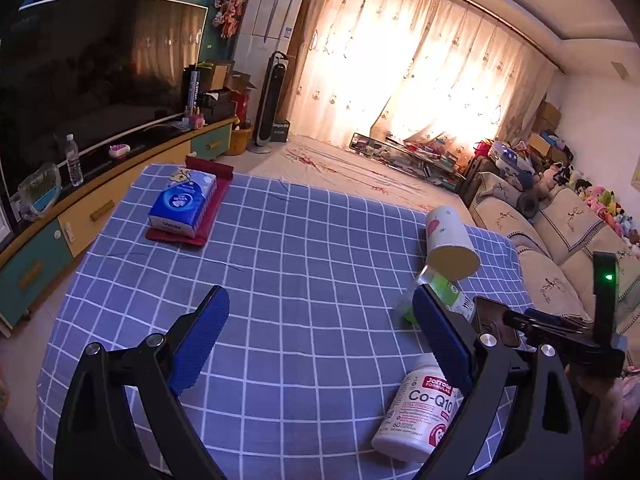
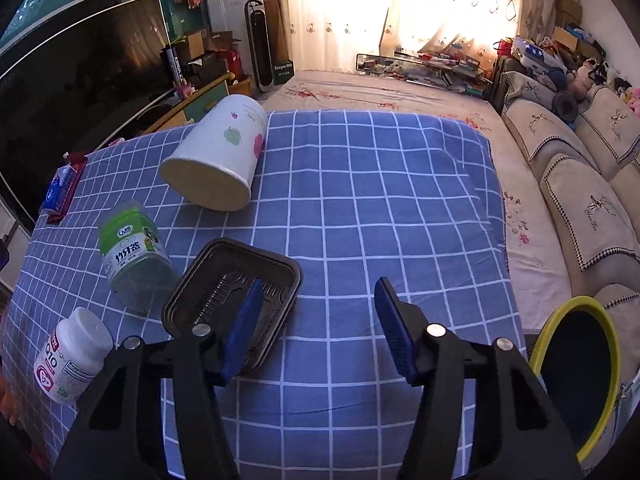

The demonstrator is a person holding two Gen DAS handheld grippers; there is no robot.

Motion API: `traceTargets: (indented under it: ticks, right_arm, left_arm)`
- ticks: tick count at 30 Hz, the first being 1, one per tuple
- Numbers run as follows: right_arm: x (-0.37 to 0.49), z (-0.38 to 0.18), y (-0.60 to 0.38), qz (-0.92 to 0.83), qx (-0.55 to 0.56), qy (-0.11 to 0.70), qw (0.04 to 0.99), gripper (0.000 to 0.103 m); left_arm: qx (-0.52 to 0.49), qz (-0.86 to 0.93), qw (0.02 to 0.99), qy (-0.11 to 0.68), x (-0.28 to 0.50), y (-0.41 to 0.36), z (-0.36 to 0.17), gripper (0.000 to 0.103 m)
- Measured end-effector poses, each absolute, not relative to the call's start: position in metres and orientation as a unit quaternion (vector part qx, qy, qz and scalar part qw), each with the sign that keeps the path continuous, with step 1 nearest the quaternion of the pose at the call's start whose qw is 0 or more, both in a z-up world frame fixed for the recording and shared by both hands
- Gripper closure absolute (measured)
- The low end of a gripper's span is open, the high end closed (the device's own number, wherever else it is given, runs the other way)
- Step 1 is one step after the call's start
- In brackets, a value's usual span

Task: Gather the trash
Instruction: 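Grasp the brown plastic tray by its rim with the right gripper, then carry the brown tray over the bin and open the right gripper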

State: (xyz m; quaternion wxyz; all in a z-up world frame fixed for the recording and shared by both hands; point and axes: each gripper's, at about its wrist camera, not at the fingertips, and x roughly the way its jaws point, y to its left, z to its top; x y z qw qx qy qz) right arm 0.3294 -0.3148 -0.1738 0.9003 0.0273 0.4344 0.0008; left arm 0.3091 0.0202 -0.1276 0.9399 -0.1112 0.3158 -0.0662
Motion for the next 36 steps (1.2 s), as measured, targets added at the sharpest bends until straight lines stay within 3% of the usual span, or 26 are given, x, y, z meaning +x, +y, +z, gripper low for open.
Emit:
traceTargets:
  ticks: [3, 6, 8, 11, 27, 36]
  right_arm:
    - [0.333, -0.18, -0.311, 0.002, 0.028, 0.438, 0.898, 0.055]
    - [0.333, -0.184, -0.309, 0.002, 0.03, 0.441, 0.897, 0.07]
    - [0.332, -0.186, -0.31, 0.005, 0.033, 0.439, 0.898, 0.087]
    - [0.33, -0.185, -0.309, 0.01, 0.035, 0.432, 0.901, 0.098]
    - [0.291, -0.146, -0.338, 0.027, 0.077, 0.386, 0.919, 0.099]
    - [0.235, -0.133, -0.416, -0.054, 0.115, 0.358, 0.925, 0.099]
  left_arm:
    - [-0.105, -0.073, 0.94, 0.316, 0.309, 0.014, -0.129, 0.011]
    - [-0.099, -0.075, 0.94, 0.317, 0.31, 0.011, -0.131, 0.011]
    - [-0.102, -0.076, 0.939, 0.319, 0.31, 0.011, -0.131, 0.011]
    - [-0.101, -0.079, 0.939, 0.319, 0.311, 0.009, -0.133, 0.011]
    - [-0.094, -0.082, 0.938, 0.323, 0.311, 0.002, -0.136, 0.011]
    - [-0.087, -0.086, 0.937, 0.328, 0.312, -0.004, -0.139, 0.011]
